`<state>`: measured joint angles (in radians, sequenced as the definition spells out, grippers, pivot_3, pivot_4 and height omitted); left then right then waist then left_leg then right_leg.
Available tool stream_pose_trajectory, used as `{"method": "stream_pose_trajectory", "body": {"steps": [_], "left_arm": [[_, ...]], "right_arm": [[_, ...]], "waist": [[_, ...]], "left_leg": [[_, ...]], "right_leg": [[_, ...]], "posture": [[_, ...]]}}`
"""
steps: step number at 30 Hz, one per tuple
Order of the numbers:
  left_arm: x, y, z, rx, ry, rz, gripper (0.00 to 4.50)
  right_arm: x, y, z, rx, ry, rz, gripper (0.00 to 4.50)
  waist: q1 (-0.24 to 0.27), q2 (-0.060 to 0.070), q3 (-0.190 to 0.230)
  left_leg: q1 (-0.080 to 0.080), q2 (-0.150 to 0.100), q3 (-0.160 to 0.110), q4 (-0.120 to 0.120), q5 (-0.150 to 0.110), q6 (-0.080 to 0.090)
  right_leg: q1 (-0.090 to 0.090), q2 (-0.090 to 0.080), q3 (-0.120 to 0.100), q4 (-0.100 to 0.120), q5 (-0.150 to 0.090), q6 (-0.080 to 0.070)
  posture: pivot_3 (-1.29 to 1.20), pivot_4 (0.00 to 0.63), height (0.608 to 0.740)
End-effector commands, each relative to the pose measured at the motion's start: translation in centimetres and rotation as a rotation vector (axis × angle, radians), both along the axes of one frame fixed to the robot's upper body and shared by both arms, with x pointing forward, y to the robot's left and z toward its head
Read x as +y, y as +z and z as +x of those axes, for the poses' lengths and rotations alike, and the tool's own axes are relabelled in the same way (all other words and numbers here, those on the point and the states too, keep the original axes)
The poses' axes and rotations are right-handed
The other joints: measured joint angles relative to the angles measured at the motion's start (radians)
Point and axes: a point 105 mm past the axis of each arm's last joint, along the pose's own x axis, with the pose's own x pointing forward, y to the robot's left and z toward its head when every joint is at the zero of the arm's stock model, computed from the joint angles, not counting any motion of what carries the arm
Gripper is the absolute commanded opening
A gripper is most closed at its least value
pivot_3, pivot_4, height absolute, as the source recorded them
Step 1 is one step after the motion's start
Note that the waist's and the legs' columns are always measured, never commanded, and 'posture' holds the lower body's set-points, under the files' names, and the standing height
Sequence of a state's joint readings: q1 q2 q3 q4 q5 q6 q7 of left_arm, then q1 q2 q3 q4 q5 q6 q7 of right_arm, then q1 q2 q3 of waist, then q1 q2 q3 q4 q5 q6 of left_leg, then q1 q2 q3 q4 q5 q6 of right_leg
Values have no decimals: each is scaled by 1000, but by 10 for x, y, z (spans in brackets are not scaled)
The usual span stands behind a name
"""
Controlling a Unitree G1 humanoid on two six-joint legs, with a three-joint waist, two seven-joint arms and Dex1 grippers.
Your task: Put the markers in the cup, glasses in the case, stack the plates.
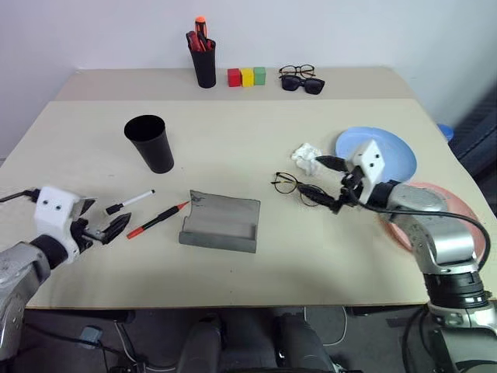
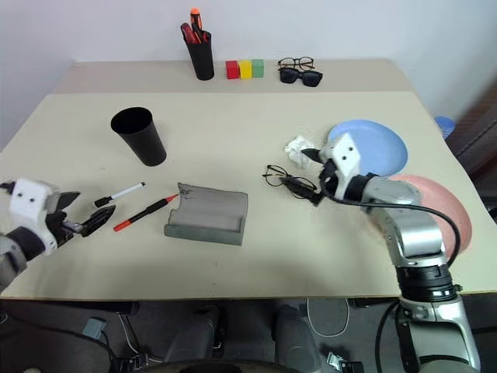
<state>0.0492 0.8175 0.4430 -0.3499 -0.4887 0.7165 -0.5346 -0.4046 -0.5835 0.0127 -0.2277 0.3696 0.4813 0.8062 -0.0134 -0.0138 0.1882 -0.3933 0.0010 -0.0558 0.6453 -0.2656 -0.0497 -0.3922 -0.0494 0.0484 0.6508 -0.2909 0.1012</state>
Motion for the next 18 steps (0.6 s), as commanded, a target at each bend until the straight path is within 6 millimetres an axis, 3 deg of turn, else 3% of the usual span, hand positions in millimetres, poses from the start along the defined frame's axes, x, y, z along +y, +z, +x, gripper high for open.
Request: {"method": "stream_pose_trajectory", "body": {"steps": [1,6,9,18], "left_arm": [[-4,5,19,86,-9,71,4448],[-1,6,41,244,1,91,4448],[-1,0,50,360,-4,106,4448],[3,-20,67,498,-22,163,4448]], "right_arm": [[37,10,-16,-57,108,10,4500],[79,2,-31,-79,220,-7,4500],[92,2,-37,-101,267,-17,4500],[99,2,-42,-111,280,-8,4500]], "waist": [[-2,-1,0],[-7,-1,0],[-8,-1,0],[-5,-1,0]], "left_leg": [[0,0,-1,0,0,0],[-1,-2,-1,0,0,0],[-2,-2,0,0,0,0],[-5,-2,-1,1,0,0]], "right_leg": [[0,0,0,0,0,0],[-2,1,-1,0,0,0],[-3,2,0,2,0,0],[-6,3,-1,4,0,0]], "posture": [[0,150,740],[0,150,740],[0,150,740],[0,150,740]]}}
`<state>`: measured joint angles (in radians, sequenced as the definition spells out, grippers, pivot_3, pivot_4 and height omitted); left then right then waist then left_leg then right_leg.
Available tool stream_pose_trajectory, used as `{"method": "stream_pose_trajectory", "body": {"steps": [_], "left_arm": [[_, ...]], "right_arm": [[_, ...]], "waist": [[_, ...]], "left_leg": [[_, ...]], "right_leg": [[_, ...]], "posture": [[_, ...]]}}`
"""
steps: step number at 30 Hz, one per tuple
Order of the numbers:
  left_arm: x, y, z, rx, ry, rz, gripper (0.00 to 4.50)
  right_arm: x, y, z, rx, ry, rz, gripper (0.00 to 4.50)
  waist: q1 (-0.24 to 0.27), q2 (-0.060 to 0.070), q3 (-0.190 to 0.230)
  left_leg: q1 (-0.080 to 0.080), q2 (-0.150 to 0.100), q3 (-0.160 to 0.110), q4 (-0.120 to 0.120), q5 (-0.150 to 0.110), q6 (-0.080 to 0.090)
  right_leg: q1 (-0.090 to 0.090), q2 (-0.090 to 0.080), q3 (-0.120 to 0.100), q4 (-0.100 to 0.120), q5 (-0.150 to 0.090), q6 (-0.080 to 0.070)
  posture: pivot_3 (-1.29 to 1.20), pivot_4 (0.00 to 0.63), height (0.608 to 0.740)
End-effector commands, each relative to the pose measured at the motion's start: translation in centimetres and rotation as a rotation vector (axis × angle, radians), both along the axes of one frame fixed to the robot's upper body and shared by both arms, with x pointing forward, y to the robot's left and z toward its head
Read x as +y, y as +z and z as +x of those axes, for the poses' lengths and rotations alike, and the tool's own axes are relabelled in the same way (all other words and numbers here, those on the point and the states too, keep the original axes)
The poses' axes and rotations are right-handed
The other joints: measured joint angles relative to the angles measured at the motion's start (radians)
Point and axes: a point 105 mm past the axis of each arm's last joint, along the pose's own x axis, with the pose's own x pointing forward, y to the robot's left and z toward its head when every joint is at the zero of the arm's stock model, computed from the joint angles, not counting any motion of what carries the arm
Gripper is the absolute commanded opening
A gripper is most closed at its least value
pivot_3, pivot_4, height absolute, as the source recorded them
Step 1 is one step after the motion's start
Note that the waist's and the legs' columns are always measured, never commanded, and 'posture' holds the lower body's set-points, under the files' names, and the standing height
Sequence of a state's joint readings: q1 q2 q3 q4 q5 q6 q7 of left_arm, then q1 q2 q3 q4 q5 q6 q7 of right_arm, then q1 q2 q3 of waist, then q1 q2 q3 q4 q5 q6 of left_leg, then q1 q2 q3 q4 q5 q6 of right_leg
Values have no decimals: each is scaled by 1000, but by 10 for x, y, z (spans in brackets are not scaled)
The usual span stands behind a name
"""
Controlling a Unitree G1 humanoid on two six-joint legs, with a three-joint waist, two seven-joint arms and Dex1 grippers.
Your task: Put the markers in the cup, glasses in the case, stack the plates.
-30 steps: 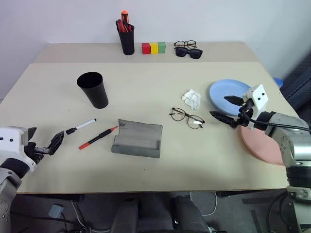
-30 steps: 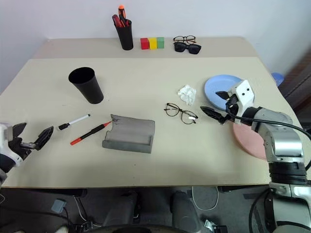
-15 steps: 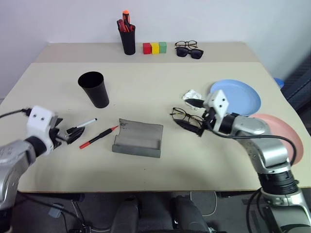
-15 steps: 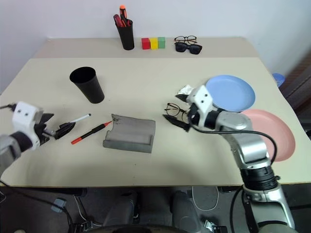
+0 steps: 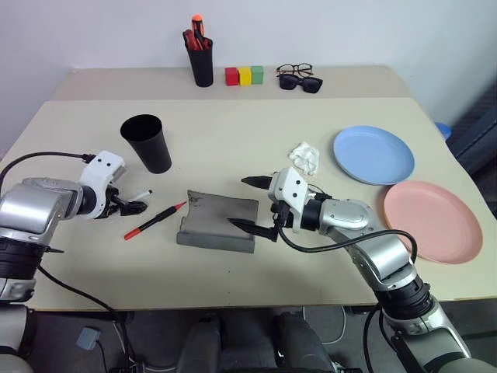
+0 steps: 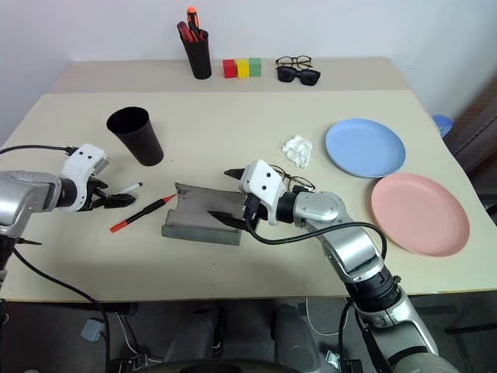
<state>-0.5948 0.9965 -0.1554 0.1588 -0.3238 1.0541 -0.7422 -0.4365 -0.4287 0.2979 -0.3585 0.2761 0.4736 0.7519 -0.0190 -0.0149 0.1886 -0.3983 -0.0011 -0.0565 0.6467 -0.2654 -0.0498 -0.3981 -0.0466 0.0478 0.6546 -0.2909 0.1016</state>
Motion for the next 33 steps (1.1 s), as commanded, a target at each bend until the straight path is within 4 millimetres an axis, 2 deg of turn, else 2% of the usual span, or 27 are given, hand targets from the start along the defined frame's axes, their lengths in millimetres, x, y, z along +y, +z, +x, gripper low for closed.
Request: {"method": "stream_pose_trajectory", "body": {"steps": [1,2,4,11,12,14,18,19,21,23,25,27,30,33], "left_arm": [[9,1,8,1,10,54,4448],[11,-1,10,7,13,65,4074],[14,-3,12,15,27,66,3616],[22,-8,15,18,80,59,250],[27,-7,14,9,115,59,110],[41,0,13,-28,211,47,110],[80,30,14,-268,466,55,110],[87,43,16,-378,500,54,110],[95,97,19,-756,530,98,110],[80,137,17,-1006,515,-1,110],[53,166,17,-1180,443,-107,110],[28,188,17,-1301,360,-107,110],[0,205,24,-1390,302,-151,110],[-22,195,42,-1383,268,-149,110]], "right_arm": [[4,13,-7,-59,14,27,4500],[4,13,-7,-60,11,27,4500],[4,14,-7,-61,6,28,4500],[3,14,-8,-60,0,28,4500],[3,14,-7,-62,1,26,4500],[3,15,-7,-66,3,23,4500],[2,18,-6,-74,8,27,4500],[3,19,-5,-77,11,30,4500],[9,22,4,-92,5,53,4500],[16,30,14,-112,-20,106,4500],[22,36,24,-117,-53,154,4500],[27,36,34,-120,-74,160,4500],[33,36,43,-138,-96,158,4500],[40,47,57,-141,-154,219,4500]], "waist": [[1,0,0],[1,0,0],[2,0,0],[-3,0,0],[-4,0,0],[-9,0,0],[-25,0,0],[-24,-1,0],[-23,-1,0],[-18,-5,-1],[-1,-6,-2],[11,-7,-2],[14,-7,-2],[6,-7,-2]], "left_leg": [[-1,0,0,1,0,0],[-1,0,0,1,0,0],[0,0,0,1,0,0],[3,0,0,2,0,0],[4,0,0,2,0,0],[4,0,0,1,0,0],[3,0,-1,1,0,0],[2,1,-1,1,0,0],[-1,1,-1,2,1,-1],[-7,3,-2,3,2,-4],[-10,2,-3,4,3,-5],[-11,1,-2,5,3,-5],[-11,-2,-2,5,3,-5],[-10,-4,-2,5,3,-5]], "right_leg": [[-1,0,0,0,0,0],[-1,0,0,1,0,0],[-1,0,0,2,0,0],[0,0,1,7,0,0],[0,0,1,7,-1,-1],[0,0,1,8,-1,-1],[-2,0,1,9,-1,-1],[-3,0,1,10,-1,-1],[-6,-1,1,10,-1,-1],[-11,-3,1,10,0,-1],[-15,-4,-1,11,0,-2],[-14,-4,-1,10,1,-1],[-13,-7,-1,9,1,0],[-13,-6,-2,10,1,0]], "posture": [[0,150,740],[0,150,740],[0,150,740],[0,150,740],[0,150,740],[0,150,740],[0,150,740],[0,150,740],[0,150,740],[0,150,740],[0,150,740],[0,150,740],[0,150,740],[0,150,740]]}}
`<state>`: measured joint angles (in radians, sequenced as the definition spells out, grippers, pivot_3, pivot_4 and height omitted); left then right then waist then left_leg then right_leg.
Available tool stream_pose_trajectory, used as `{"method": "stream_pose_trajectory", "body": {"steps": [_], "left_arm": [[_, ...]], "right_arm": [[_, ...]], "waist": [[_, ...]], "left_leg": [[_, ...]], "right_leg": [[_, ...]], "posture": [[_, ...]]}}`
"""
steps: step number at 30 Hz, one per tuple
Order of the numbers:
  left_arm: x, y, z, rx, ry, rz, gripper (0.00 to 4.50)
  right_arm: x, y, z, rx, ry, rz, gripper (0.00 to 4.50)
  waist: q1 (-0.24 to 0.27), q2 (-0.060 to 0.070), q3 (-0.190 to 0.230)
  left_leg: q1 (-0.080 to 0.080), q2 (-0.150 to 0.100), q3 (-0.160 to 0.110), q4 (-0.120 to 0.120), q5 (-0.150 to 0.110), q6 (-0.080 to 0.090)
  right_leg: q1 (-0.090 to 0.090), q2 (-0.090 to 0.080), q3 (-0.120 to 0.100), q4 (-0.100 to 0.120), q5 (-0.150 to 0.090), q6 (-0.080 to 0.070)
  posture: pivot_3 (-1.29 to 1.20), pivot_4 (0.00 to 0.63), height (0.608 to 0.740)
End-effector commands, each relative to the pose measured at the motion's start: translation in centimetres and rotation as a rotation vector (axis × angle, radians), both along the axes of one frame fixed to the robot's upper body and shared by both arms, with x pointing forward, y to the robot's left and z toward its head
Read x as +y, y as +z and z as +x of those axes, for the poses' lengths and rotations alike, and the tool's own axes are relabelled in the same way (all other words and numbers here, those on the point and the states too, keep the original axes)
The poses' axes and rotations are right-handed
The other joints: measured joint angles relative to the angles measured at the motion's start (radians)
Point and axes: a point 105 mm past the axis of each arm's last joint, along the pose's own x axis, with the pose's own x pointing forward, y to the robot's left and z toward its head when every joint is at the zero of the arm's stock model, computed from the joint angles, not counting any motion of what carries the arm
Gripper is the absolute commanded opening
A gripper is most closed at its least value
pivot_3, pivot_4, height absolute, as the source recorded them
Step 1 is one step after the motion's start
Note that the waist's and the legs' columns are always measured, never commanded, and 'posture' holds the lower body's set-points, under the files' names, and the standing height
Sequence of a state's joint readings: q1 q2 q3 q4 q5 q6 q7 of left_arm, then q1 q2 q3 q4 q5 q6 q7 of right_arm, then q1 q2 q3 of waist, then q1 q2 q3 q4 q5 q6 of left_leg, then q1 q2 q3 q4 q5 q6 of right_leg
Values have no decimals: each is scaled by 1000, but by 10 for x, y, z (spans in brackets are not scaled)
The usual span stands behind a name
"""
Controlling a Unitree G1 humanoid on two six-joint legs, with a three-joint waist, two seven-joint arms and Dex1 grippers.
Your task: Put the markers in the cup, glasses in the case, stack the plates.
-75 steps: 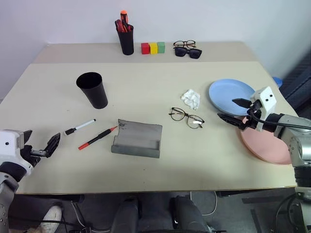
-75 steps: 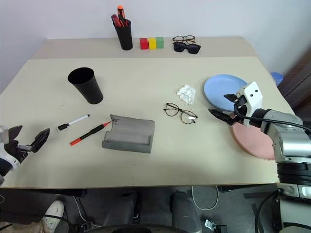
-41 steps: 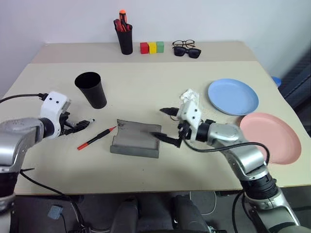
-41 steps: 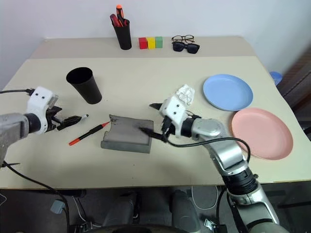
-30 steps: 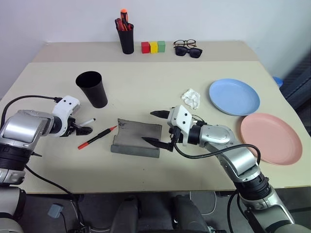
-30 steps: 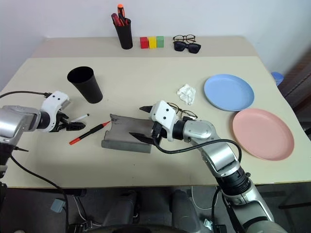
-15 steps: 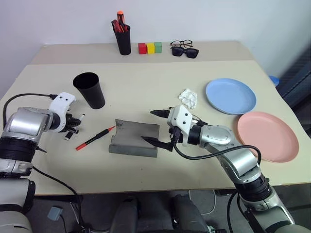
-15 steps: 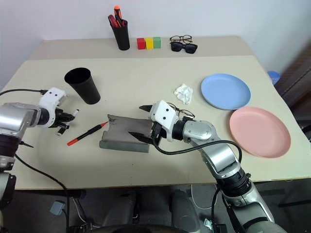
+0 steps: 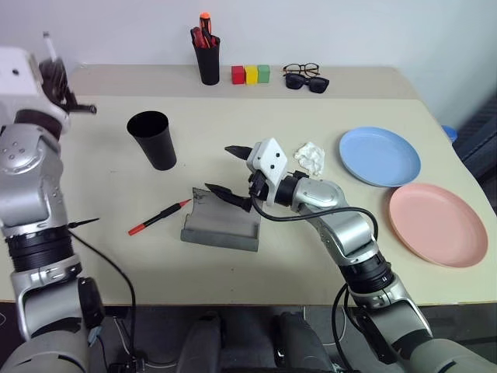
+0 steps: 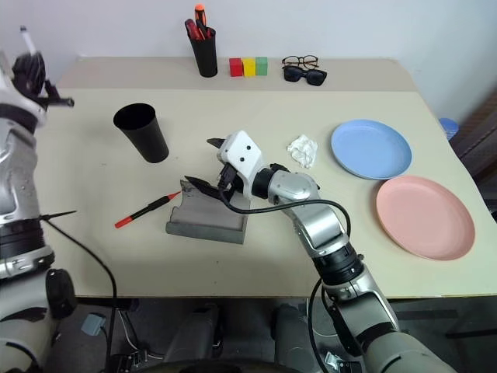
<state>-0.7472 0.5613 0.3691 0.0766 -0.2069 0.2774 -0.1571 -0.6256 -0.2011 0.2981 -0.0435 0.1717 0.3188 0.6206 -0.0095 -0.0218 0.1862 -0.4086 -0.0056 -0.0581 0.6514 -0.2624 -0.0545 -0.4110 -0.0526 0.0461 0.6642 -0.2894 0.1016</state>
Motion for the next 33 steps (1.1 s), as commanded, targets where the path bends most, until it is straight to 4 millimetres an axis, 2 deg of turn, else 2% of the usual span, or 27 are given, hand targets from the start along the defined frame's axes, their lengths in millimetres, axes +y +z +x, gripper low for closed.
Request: {"method": "stream_pose_trajectory", "body": {"steps": [1,5,7,17,18,23,25,28,31,33], "left_arm": [[-22,-4,12,-21,-12,69,110],[-36,-35,30,13,-43,45,110],[-34,-47,33,23,-27,25,110],[-32,-77,31,58,-24,-27,110],[-32,-79,31,60,-24,-29,434],[-32,-80,29,57,-11,-35,2611],[-31,-78,27,51,-6,-40,2611],[-29,-63,18,-7,-24,-44,2611],[-34,-40,-2,-44,-158,-13,2611],[-39,-37,-17,8,-271,51,2611]], "right_arm": [[5,26,11,-56,-54,94,4500],[9,40,20,-20,-99,183,4500],[9,39,19,-21,-103,182,4500],[7,35,16,-9,-116,177,4500],[8,35,16,-11,-115,175,4500],[10,36,17,-16,-105,172,4500],[11,36,17,-17,-99,169,4500],[11,36,16,-20,-94,164,4500],[5,37,17,-34,-101,149,4500],[-4,38,20,-45,-117,139,4500]], "waist": [[-8,0,0],[-18,0,0],[-24,0,0],[-33,0,0],[-33,0,0],[-32,0,0],[-32,0,0],[-33,0,0],[-35,0,0],[-38,0,0]], "left_leg": [[0,0,0,0,0,0],[0,3,1,-1,0,-1],[0,3,1,-2,1,-1],[-1,2,1,-1,0,-1],[-1,2,1,-1,0,-1],[-1,2,1,-1,0,-1],[-1,2,1,-1,0,-1],[-1,2,1,-1,0,-1],[-1,3,1,-1,0,-1],[-1,3,1,-2,0,-1]], "right_leg": [[0,1,0,0,0,0],[-3,4,1,2,0,0],[-4,4,1,3,0,0],[-4,3,1,3,0,0],[-4,3,1,3,0,0],[-4,4,1,3,0,0],[-4,4,1,3,0,0],[-4,3,1,3,0,0],[-4,4,1,3,0,0],[-4,4,1,3,0,0]], "posture": [[0,150,740],[0,150,740],[0,150,740],[0,150,740],[0,150,740],[0,150,740],[0,150,740],[0,150,740],[0,150,740],[0,150,740]]}}
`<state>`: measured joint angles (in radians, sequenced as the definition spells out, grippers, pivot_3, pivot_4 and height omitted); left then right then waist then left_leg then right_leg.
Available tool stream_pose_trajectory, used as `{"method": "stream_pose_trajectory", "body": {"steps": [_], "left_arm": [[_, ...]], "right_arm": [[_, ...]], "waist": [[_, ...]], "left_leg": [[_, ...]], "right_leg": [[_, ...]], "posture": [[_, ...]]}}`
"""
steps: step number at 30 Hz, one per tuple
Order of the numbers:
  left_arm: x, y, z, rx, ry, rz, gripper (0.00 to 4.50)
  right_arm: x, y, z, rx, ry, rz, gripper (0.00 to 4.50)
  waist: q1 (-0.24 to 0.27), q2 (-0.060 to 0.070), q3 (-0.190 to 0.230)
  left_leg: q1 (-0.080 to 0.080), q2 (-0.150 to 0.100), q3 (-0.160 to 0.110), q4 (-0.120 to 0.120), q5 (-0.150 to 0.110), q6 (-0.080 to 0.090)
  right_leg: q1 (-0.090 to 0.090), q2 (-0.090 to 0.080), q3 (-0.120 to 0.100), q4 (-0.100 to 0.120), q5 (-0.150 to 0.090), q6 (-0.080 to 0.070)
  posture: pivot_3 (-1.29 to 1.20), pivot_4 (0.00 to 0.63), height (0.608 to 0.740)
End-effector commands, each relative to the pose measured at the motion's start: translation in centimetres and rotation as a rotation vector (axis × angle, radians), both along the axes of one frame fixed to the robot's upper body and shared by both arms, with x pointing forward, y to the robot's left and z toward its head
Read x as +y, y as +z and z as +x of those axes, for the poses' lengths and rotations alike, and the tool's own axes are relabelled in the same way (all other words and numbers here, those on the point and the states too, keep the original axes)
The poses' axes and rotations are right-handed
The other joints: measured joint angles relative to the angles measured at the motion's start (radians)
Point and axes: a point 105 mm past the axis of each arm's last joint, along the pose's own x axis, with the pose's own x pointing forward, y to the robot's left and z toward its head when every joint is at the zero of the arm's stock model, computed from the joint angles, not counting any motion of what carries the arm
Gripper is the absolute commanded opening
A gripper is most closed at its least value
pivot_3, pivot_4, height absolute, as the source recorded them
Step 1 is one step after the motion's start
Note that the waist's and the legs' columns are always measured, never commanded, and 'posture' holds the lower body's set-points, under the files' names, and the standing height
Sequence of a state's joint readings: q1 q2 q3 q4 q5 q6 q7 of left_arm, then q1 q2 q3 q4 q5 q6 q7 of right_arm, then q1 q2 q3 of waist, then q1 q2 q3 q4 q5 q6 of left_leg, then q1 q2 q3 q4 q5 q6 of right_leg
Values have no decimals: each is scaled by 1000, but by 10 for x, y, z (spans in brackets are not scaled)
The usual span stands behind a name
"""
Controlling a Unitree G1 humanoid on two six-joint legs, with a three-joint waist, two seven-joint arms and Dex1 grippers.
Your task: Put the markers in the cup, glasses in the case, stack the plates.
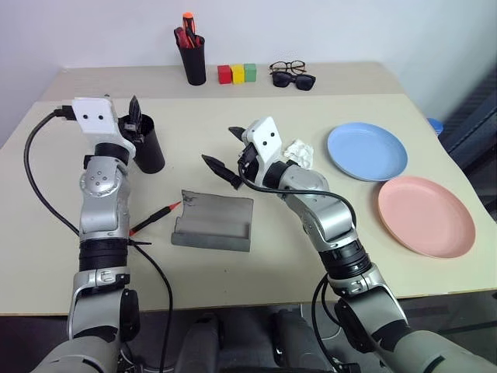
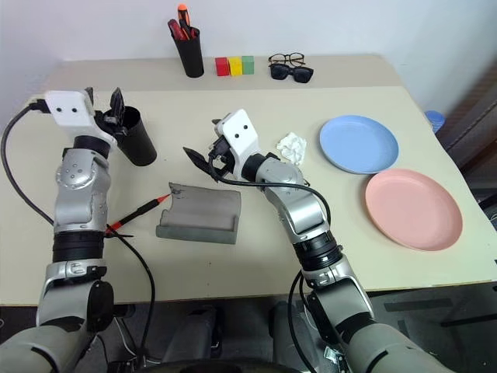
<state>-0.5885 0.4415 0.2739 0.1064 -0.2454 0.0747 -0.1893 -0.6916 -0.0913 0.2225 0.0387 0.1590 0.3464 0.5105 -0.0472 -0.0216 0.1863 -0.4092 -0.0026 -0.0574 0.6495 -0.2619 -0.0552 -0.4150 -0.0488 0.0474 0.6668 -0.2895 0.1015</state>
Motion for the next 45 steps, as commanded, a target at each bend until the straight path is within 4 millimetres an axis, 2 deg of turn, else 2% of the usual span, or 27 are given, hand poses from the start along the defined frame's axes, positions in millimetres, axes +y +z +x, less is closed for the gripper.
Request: {"method": "stream_pose_trajectory", "body": {"steps": [1,4,6,10,12,16,18,21,25,27,29,31,32,33,35,36,38,41,45], "left_arm": [[-3,25,-33,-11,-162,91,2611],[2,16,-53,131,-254,169,3513],[2,-2,-66,315,-317,252,4461],[1,-54,-86,701,-348,435,4461],[-4,-84,-97,887,-393,452,4461],[-11,-121,-103,1121,-412,496,4461],[-11,-132,-97,1164,-381,553,4461],[-12,-137,-82,1177,-349,533,4461],[-15,-150,-71,1226,-348,528,4461],[-17,-154,-68,1238,-365,517,3959],[-18,-157,-67,1255,-373,508,3248],[-16,-159,-65,1266,-366,502,2145],[-15,-160,-64,1270,-361,499,1732],[-13,-160,-64,1272,-356,491,1105],[-10,-159,-63,1270,-347,482,179],[-7,-157,-63,1256,-339,472,42],[-4,-145,-58,1181,-330,422,42],[-8,-102,-47,893,-363,326,42],[-25,-39,-58,502,-467,298,42]], "right_arm": [[-14,21,-1,-83,-9,9,4500],[-31,21,4,-94,-36,-16,4500],[-43,21,4,-102,-37,-36,4500],[-53,21,-7,-119,37,-86,4500],[-55,21,-10,-120,54,-100,4500],[-53,19,-14,-115,79,-112,4500],[-49,17,-19,-110,103,-115,4500],[-44,11,-29,-94,148,-131,4500],[-41,-1,-45,-66,210,-170,4500],[-42,-4,-49,-59,216,-186,4500],[-43,-7,-51,-57,215,-200,4500],[-43,-9,-53,-53,217,-206,4500],[-43,-10,-53,-52,217,-207,4500],[-42,-10,-54,-50,219,-209,4500],[-42,-11,-56,-46,226,-214,4500],[-41,-12,-57,-43,231,-218,4500],[-40,-14,-59,-39,241,-225,4500],[-40,-14,-60,-37,246,-227,4500],[-37,-12,-60,-40,256,-223,4500]], "waist": [[-1,0,0],[1,1,0],[1,1,1],[5,2,1],[3,3,2],[4,4,2],[5,4,2],[5,4,2],[6,5,2],[9,6,1],[12,6,1],[12,6,1],[12,7,1],[11,7,1],[8,7,1],[7,7,1],[5,7,1],[4,6,1],[10,5,1]], "left_leg": [[0,0,0,0,0,0],[0,0,0,0,0,0],[0,0,0,0,0,0],[1,0,-1,0,0,0],[2,1,-1,0,0,0],[3,2,-1,0,0,0],[3,2,-1,0,0,0],[3,1,-1,0,0,0],[3,1,0,0,0,1],[3,1,-1,1,0,1],[4,1,0,1,0,1],[7,1,0,1,0,1],[9,1,0,1,0,1],[11,1,0,0,0,1],[14,1,0,-1,0,1],[16,1,0,-1,0,1],[17,1,-1,-2,0,1],[17,2,0,-2,0,1],[11,4,-1,-2,0,1]], "right_leg": [[0,0,0,0,0,0],[0,0,0,0,0,0],[1,0,0,0,0,0],[3,0,0,-2,0,0],[4,1,0,-2,0,0],[5,2,0,-2,0,-1],[5,3,0,-2,0,-1],[5,3,0,-2,0,-1],[5,2,0,-2,0,-1],[5,2,0,-2,0,-1],[7,2,0,-2,0,-1],[10,2,0,-2,-1,-1],[12,2,0,-2,-1,-1],[13,2,0,-2,-1,-1],[16,2,0,-2,-1,-1],[18,2,0,-2,-1,-1],[18,2,0,-2,-2,-1],[17,2,0,-2,-2,-2],[13,1,0,-3,-2,-2]], "posture": [[0,150,740],[0,150,740],[0,150,740],[0,150,740],[0,150,740],[0,150,740],[0,150,740],[0,150,740],[0,150,740],[0,150,740],[0,150,740],[0,150,740],[0,150,740],[0,150,740],[0,150,740],[0,150,740],[0,150,740],[0,150,740],[0,150,740]]}}
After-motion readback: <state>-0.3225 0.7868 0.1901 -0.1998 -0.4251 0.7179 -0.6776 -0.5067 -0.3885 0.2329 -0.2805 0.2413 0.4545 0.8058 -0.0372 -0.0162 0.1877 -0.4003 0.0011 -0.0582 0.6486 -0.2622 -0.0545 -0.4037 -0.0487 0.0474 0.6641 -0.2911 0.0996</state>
